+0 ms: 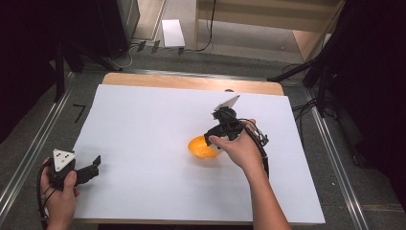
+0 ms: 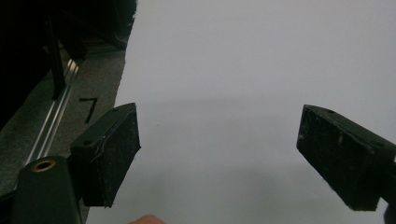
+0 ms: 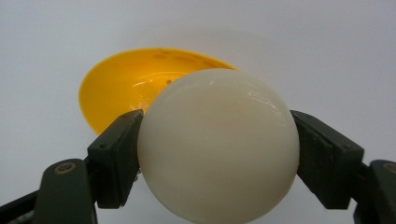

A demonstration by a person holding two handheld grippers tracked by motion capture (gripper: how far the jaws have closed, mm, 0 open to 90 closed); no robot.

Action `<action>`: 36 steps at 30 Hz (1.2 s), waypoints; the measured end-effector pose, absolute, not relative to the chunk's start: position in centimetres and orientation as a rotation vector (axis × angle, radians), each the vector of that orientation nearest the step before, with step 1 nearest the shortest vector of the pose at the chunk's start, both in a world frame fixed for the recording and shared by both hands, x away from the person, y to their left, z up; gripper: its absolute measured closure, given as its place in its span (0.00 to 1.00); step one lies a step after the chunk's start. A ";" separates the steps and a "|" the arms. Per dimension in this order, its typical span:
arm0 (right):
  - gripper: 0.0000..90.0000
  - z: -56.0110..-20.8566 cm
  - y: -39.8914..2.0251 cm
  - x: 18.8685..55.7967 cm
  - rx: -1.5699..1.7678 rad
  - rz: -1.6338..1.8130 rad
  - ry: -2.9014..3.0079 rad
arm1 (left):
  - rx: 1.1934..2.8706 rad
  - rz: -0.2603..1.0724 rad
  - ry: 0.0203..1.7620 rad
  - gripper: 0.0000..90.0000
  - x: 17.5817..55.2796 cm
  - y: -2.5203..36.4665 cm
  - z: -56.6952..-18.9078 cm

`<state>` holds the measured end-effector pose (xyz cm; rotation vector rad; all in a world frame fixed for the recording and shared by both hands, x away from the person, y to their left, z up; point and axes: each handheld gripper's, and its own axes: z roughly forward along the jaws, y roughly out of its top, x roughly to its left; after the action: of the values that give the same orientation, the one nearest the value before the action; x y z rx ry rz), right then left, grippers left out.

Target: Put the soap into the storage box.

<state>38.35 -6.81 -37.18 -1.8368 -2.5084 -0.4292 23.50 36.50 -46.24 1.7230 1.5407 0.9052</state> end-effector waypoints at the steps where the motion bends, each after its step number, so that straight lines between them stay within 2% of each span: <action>1: 0.26 -37.2 -6.7 38.4 -1.832 -0.425 -2.512 | 1.723 0.905 1.541 0.16 23.5 36.5 -46.2; 36: 0.26 -40.1 -4.5 39.0 -1.798 -0.371 -2.497 | 1.727 0.901 1.539 0.16 23.5 36.5 -46.2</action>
<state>39.02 -4.50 -40.07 -1.7983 -2.4968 -0.3712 23.52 36.49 -46.25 1.7270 1.5393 0.9009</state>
